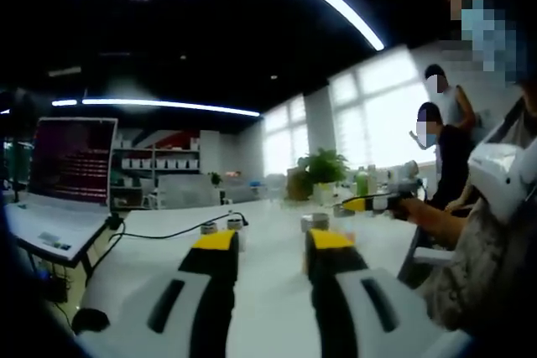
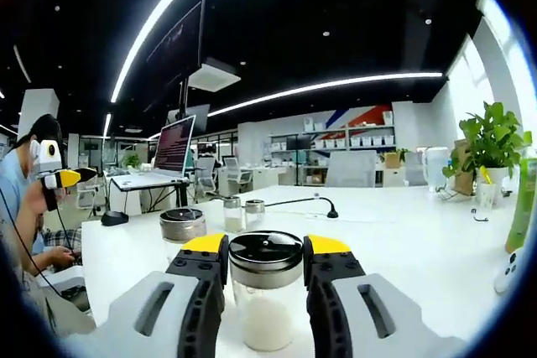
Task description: Rotate the seasoning bottle until the label or dispensing opening points toward the visible target arrow and the bottle remains upright within the marked orientation range
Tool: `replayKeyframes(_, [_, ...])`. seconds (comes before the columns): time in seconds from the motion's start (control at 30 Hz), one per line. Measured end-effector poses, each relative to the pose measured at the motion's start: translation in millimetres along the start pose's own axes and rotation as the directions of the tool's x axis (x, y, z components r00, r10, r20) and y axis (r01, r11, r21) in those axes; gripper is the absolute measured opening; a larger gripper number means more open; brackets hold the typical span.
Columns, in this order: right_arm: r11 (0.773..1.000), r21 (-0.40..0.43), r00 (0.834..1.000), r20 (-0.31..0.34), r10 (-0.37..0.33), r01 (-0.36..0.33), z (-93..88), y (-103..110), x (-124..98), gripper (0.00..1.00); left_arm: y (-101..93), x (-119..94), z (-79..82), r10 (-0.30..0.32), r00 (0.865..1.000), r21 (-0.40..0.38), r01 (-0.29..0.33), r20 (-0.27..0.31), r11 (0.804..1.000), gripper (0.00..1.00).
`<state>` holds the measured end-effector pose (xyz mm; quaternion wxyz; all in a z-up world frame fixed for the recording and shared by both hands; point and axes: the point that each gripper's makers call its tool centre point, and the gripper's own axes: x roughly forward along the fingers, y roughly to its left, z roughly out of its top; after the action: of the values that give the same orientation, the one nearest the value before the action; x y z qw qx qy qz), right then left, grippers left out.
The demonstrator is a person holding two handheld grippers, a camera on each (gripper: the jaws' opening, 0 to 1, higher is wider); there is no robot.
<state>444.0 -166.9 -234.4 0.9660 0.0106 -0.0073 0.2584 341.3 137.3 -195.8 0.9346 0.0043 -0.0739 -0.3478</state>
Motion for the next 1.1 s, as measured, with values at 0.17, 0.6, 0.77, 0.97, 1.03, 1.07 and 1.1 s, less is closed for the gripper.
replayKeyframes(0.17, [1.000,0.003,1.000,-0.007,0.017,-0.017,0.0,-0.8,0.4,0.35,0.6,-1.3,2.0,0.000,1.000,0.000,0.000,0.007,1.000,0.34])
replayKeyframes(0.6, [0.991,0.003,0.991,-0.011,0.131,-0.131,-0.6,0.3,-1.4,0.35,-1.3,-1.5,0.3,-0.008,1.000,0.003,0.008,0.002,1.000,0.34])
replayKeyframes(0.77, [0.978,0.006,0.978,-0.013,0.209,-0.209,-0.5,0.2,-1.5,0.35,-3.4,0.3,-1.1,-0.018,1.000,0.001,0.018,-0.001,1.000,0.34])
replayKeyframes(0.97, [0.951,0.002,0.951,-0.021,0.309,-0.309,-0.5,1.5,0.0,0.35,-4.9,0.0,-0.2,-0.030,1.000,-0.004,0.030,0.004,1.000,0.34])
replayKeyframes(1.03, [0.938,-0.001,0.938,-0.015,0.345,-0.345,-0.4,1.8,0.4,0.35,-5.3,-0.2,0.3,-0.033,0.999,-0.005,0.033,0.005,0.999,0.34])
replayKeyframes(1.07, [0.935,-0.002,0.934,-0.014,0.356,-0.356,-0.5,0.6,0.8,0.34,-5.3,-0.3,0.6,-0.034,0.999,-0.005,0.034,0.006,0.999,0.34])
replayKeyframes(1.1, [0.929,-0.011,0.929,-0.014,0.371,-0.371,-0.5,1.1,0.7,0.34,-5.2,-0.5,1.1,-0.033,0.999,-0.006,0.033,0.007,0.999,0.34])
